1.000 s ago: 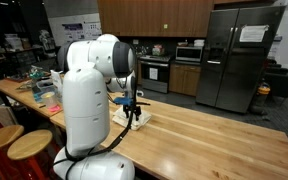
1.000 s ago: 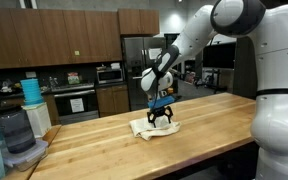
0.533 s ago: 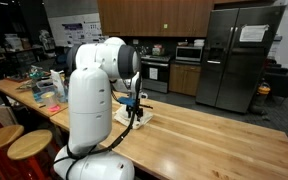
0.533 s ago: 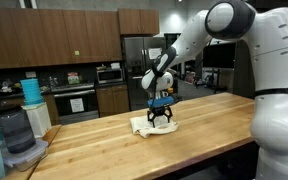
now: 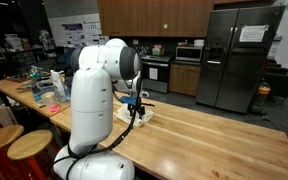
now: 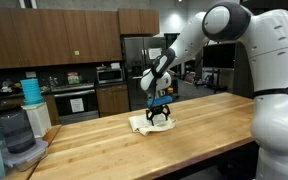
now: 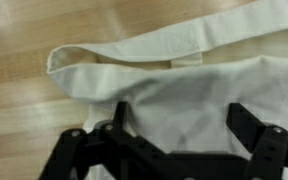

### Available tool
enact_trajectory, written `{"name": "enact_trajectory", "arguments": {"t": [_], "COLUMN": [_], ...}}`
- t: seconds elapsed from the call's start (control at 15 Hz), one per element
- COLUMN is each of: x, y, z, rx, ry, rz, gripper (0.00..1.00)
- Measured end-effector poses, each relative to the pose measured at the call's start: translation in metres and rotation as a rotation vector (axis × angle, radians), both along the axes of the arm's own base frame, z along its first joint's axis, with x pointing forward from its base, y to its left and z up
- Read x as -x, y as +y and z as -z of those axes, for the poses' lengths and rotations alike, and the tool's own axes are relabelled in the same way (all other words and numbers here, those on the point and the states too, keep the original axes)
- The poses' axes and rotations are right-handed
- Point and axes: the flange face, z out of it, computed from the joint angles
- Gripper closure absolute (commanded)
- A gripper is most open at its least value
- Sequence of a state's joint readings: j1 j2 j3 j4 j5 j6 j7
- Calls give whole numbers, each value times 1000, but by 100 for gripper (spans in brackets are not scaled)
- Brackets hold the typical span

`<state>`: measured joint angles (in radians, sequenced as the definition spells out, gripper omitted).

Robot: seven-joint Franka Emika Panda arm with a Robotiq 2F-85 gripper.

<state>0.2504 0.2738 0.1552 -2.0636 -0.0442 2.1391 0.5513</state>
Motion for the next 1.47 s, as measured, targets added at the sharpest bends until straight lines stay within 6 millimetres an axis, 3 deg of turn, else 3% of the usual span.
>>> {"name": "enact_trajectory", "arguments": {"t": [0.47, 0.93, 1.47], "x": [-8, -7, 7], "y": [21, 31, 53], "z": [-6, -10, -53], "rx": [86, 97, 83], "ry": [-143, -179, -258], "rz": [-253, -297, -226], "gripper": [0, 0, 0]}}
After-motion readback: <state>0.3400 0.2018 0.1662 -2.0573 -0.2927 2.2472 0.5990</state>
